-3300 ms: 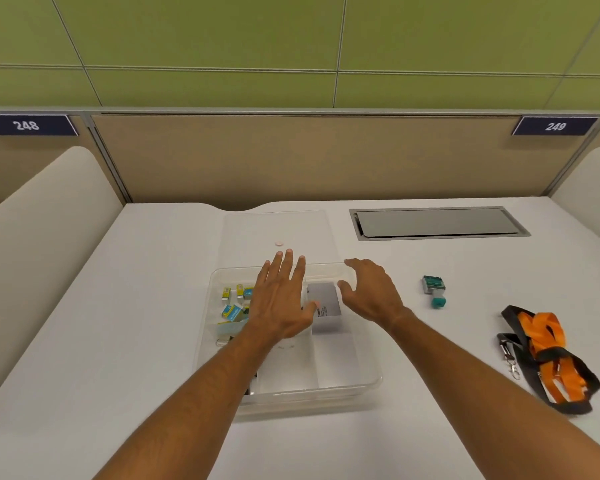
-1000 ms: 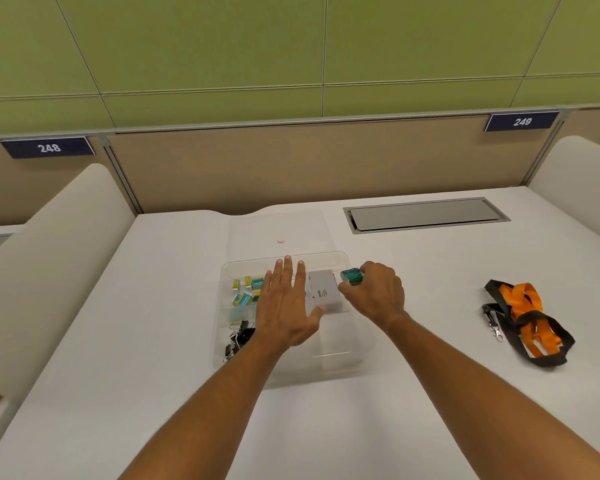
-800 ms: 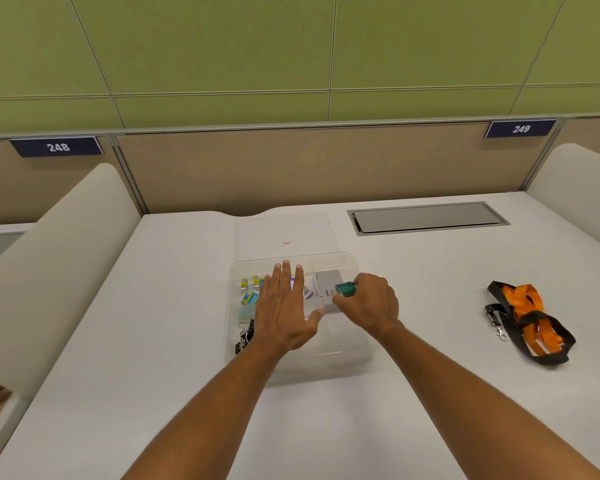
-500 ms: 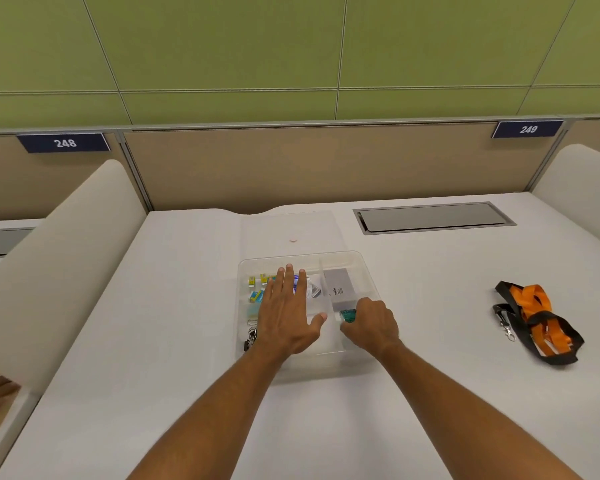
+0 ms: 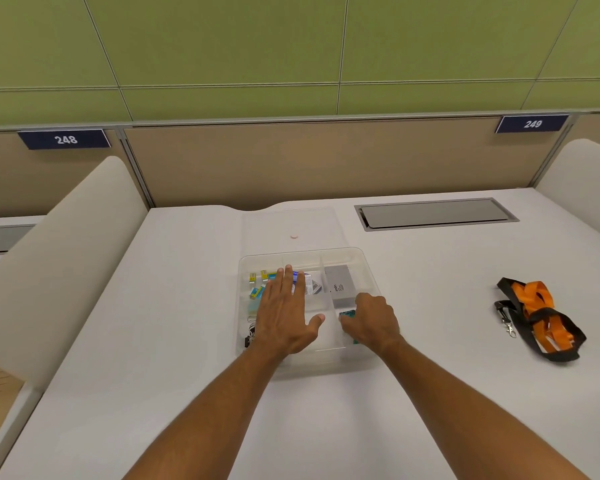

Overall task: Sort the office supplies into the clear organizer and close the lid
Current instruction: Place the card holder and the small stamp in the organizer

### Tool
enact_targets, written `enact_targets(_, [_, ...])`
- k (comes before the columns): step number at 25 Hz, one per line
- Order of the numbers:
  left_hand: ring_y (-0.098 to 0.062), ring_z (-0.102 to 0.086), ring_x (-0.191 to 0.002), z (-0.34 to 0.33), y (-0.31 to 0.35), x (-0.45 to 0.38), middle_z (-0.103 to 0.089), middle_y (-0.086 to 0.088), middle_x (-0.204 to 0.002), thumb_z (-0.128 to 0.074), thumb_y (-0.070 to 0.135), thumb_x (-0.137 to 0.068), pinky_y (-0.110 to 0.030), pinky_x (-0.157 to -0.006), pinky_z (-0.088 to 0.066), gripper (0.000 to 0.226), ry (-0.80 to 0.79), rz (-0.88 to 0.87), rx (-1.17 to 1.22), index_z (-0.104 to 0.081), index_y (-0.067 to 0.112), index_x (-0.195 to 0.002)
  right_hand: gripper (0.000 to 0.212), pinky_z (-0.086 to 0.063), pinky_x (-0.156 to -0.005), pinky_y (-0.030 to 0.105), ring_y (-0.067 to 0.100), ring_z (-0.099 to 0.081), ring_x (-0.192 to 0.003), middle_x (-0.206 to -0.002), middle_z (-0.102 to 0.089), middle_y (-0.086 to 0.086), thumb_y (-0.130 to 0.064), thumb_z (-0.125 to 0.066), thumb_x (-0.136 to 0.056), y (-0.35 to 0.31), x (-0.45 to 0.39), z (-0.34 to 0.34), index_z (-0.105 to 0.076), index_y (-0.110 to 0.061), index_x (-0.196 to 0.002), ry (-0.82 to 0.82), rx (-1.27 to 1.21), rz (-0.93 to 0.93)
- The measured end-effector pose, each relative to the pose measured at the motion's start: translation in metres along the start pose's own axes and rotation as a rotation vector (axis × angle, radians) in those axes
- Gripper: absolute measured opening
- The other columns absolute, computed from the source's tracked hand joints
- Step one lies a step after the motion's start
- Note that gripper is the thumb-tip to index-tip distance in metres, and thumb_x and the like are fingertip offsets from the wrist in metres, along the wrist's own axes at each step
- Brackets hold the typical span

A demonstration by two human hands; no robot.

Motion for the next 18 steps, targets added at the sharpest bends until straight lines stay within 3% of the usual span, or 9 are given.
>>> enact_targets(5, [-0.025, 0.011, -0.148, 0.006, 0.023, 0.002, 0.011, -0.008, -0.161, -0.035, 0.069, -0.085, -0.040, -0.117, 0.008, 0.092, 0.009, -0.068, 0.036, 0.002, 0.019, -0.152, 0.056, -0.051, -0.090, 0.032, 0.021, -0.058, -0.110, -0.128, -0.058, 0.003, -0.051, -0.059, -0.085, 0.004, 0.012, 0.026, -0.047, -0.021, -0.131, 0.140, 0.006, 0.125])
enact_targets(7, [-0.025, 0.013, -0.147, 0.007, 0.037, 0.003, 0.013, -0.008, -0.160, -0.034, 0.069, -0.086, -0.039, -0.116, 0.010, 0.092, 0.004, -0.100, 0.050, 0.004, 0.019, -0.152, 0.064, -0.044, -0.101, 0.037, 0.024, -0.050, -0.124, -0.139, -0.050, 0.005, -0.056, -0.055, -0.085, 0.012, 0.020, 0.031, -0.040, -0.022, -0.138, 0.156, 0.044, 0.144])
enact_targets(11, [-0.024, 0.012, -0.148, 0.002, 0.071, 0.006, 0.011, -0.009, -0.160, -0.037, 0.065, -0.086, -0.040, -0.117, 0.009, 0.090, -0.012, -0.180, 0.102, 0.002, 0.018, -0.152, 0.079, -0.021, -0.117, 0.042, 0.028, -0.021, -0.146, -0.159, -0.022, 0.009, -0.061, -0.047, -0.087, 0.049, 0.038, 0.042, -0.022, -0.021, -0.150, 0.162, 0.112, 0.053])
enact_targets(18, [-0.025, 0.014, -0.147, -0.015, 0.148, 0.011, 0.013, -0.009, -0.160, -0.037, 0.065, -0.087, -0.040, -0.117, 0.009, 0.091, -0.051, -0.286, 0.131, 0.005, 0.019, -0.152, 0.081, -0.021, -0.117, 0.041, 0.029, -0.022, -0.146, -0.158, -0.024, 0.013, -0.060, -0.047, -0.086, 0.140, 0.061, 0.069, -0.022, -0.019, -0.151, 0.208, 0.124, -0.111])
Point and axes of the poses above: each hand's wrist, its own x-axis away from the middle knuckle, its own z-axis out of the back of the hand, y = z × x, the point moved 6 cm from there along -x, towards the middle knuckle
